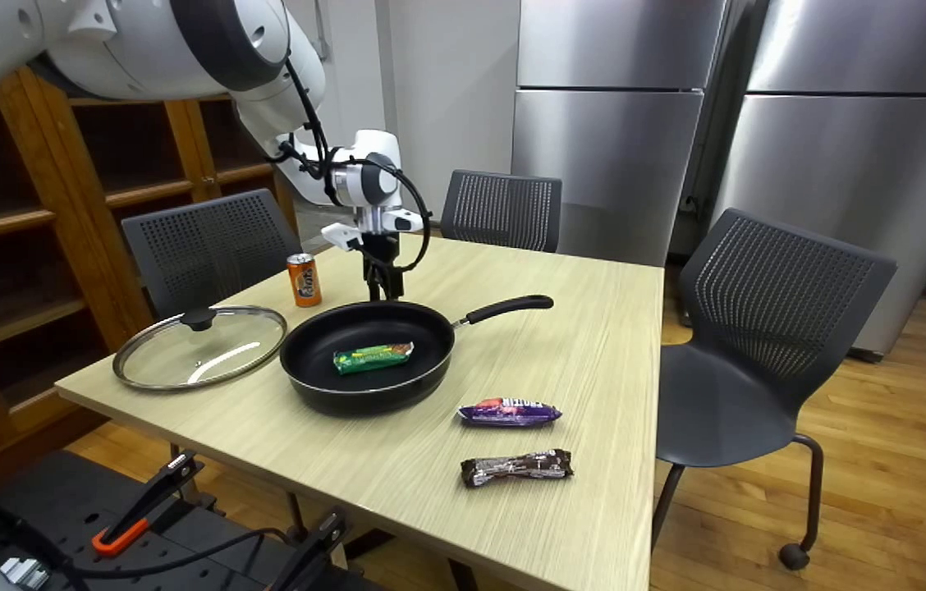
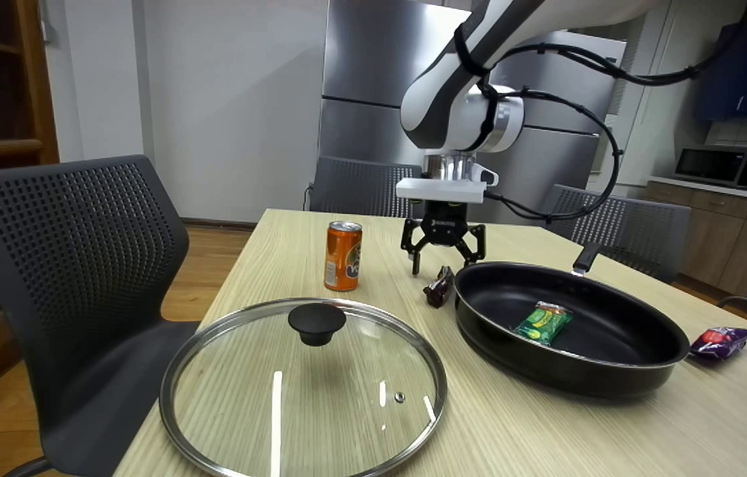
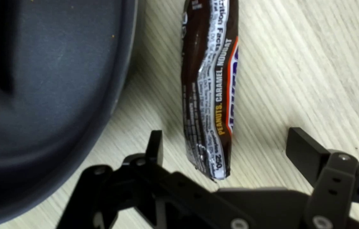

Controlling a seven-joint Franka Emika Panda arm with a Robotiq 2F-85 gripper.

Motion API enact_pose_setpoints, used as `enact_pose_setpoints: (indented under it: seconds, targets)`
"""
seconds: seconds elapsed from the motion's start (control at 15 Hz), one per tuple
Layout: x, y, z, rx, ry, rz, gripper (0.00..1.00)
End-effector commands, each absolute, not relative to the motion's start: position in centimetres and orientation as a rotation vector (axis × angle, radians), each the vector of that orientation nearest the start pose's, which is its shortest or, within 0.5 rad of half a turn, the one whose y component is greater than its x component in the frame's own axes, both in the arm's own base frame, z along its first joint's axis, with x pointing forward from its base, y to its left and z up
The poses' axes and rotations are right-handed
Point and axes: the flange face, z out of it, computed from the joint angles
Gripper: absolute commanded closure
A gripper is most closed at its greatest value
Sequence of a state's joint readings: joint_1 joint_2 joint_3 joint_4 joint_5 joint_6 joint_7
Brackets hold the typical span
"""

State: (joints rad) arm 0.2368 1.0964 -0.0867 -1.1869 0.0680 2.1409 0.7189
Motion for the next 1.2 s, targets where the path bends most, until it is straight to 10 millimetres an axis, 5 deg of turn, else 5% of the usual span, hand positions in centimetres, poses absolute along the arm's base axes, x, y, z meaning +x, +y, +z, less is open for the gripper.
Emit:
enact_pose_setpoints:
  seconds: [0.0,0.2,0.67,1.13]
  targets:
    - [73.0,13.0,10.2,-3.089,0.879,0.210,0.28]
    - [73.1,13.0,10.5,-3.085,0.882,0.199,0.40]
    - [73.2,13.0,11.0,-3.082,0.893,0.180,0.96]
    - [73.2,13.1,12.3,-3.076,0.882,0.143,0.94]
